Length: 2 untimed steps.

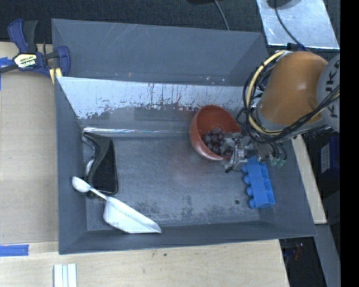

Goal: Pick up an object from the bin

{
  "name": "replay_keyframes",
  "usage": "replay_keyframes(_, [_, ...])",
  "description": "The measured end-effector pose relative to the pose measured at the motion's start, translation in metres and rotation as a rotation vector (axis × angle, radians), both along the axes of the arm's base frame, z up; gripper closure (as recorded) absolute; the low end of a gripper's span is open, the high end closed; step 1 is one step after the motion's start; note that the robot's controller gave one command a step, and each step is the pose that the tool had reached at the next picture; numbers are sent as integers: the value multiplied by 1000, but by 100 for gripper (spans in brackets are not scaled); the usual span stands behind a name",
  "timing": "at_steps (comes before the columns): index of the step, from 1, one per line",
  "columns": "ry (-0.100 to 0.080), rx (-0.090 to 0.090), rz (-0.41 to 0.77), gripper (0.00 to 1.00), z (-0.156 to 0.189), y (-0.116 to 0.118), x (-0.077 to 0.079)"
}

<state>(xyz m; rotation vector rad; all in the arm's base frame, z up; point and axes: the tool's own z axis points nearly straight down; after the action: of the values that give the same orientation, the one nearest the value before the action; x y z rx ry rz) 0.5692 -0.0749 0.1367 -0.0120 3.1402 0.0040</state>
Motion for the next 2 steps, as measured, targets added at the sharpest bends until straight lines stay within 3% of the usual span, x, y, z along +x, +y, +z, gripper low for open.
replay_keyframes(1, [0,0,0,0,0,0,0])
replay_keyframes(2, [-3,-1,2,0,42,-5,-11])
